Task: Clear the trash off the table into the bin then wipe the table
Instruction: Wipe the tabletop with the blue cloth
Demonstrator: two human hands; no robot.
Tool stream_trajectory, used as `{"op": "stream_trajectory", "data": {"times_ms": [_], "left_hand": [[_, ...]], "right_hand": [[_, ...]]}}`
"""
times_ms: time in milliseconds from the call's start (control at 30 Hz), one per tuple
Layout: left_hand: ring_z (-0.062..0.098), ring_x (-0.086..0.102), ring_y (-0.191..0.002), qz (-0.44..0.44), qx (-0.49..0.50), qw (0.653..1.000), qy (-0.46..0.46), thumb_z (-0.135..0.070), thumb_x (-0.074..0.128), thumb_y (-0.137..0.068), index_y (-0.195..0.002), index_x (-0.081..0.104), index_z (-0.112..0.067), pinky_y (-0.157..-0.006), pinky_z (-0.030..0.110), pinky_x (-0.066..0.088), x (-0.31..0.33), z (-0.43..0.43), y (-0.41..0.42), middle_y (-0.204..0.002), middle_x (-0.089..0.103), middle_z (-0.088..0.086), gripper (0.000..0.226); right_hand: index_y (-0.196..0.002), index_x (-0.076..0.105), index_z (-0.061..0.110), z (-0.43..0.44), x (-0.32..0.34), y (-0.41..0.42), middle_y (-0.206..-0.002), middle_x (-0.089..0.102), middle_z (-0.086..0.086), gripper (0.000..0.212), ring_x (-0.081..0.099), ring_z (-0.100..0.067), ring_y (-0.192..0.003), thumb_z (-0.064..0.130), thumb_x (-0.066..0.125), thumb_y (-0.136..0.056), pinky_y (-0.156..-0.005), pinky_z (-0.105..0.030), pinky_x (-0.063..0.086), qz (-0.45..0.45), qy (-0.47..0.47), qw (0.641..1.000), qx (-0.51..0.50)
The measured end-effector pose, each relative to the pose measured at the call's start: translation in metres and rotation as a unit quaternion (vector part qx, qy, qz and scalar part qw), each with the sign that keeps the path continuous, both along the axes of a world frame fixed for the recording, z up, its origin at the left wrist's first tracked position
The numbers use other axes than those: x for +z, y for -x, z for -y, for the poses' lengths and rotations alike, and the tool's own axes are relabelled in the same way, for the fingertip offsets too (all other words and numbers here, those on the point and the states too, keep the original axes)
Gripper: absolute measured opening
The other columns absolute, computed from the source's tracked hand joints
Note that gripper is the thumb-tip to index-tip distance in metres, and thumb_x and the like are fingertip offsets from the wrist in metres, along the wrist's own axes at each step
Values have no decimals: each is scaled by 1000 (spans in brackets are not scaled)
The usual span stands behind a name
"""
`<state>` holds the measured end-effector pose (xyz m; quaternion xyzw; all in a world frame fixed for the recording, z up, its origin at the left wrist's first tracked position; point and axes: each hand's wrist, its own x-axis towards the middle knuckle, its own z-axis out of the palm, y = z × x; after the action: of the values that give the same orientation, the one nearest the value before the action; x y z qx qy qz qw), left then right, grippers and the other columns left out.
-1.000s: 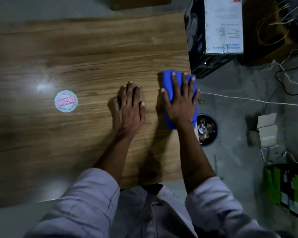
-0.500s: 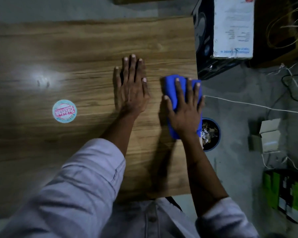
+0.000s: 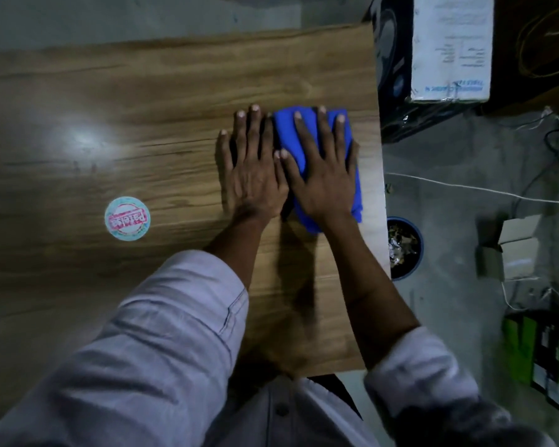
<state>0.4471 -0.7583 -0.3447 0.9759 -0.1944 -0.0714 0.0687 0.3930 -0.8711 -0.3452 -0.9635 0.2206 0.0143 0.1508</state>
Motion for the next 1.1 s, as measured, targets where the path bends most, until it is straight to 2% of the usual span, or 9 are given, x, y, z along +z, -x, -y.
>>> {"op": "stream_trajectory", "data": {"times_ms": [167, 333, 433, 500, 567, 700, 900, 1100], "left_hand": [[22, -1, -157, 1, 2, 1000, 2, -36, 23, -103, -163, 10, -18, -124, 52, 8, -1, 0, -1, -171, 4, 3, 63], [22, -3, -157, -2, 2, 1000, 4, -36, 23, -104, -163, 8, -18, -124, 53, 8, -2, 0, 0, -171, 1, 3, 63], [25, -4, -157, -7, -7, 1000, -15, -36, 23, -99, -163, 6, -17, -124, 54, 8, -1, 1, -1, -171, -1, 5, 68], [28, -7, -157, -6, -28, 998, -49, -41, 24, -91, -162, 2, -16, -125, 55, 6, -1, 0, 0, -170, -6, 8, 79], [27, -6, -157, -5, -20, 999, -42, -40, 25, -94, -162, 7, -14, -124, 55, 7, -2, 0, -1, -170, -3, 8, 75], [24, -1, -157, -7, 5, 1000, 1, -34, 27, -102, -162, 13, -16, -124, 54, 7, -2, 2, -1, -170, 4, 6, 64], [26, -1, -157, -14, 5, 1000, 1, -34, 26, -102, -162, 12, -16, -124, 55, 8, 1, 2, -1, -170, 3, 7, 64], [27, 0, -157, -16, 7, 1000, 6, -35, 27, -101, -162, 14, -16, -124, 55, 8, 2, 3, -1, -170, 4, 7, 65]], "right_hand": [[-161, 21, 38, 33, 0, 40, -171, 12, 1, 64, 4, -26, -158, 63, 34, -103, -125, -55, 10, -14, 20, 994, -110], [-162, 19, 34, 40, -8, -33, -171, 11, -4, 64, 6, -30, -157, 59, 27, -104, -123, -60, 9, 1, 13, 980, -200], [-162, 18, 31, 18, -7, -67, -171, 10, -5, 64, 3, -32, -157, 57, 27, -104, -124, -59, 5, -3, 15, 994, -113], [-162, 18, 30, 3, -5, -56, -171, 10, -5, 63, 2, -30, -158, 55, 29, -105, -124, -58, 6, 2, 20, 1000, -12], [-162, 21, 31, 0, -4, -29, -171, 12, -3, 63, 3, -28, -158, 56, 32, -105, -124, -57, 10, 9, 26, 999, 25], [-161, 23, 35, 11, -1, 12, -170, 13, 0, 63, 2, -24, -158, 58, 38, -104, -125, -54, 10, 5, 34, 999, -24], [-160, 23, 37, 3, 1, 3, -170, 15, 0, 64, 4, -24, -158, 58, 40, -102, -125, -54, 10, 1, 52, 996, -73], [-160, 23, 37, 3, 2, 2, -170, 15, 1, 65, 5, -23, -158, 58, 40, -102, -125, -54, 11, 3, 53, 995, -79]]}}
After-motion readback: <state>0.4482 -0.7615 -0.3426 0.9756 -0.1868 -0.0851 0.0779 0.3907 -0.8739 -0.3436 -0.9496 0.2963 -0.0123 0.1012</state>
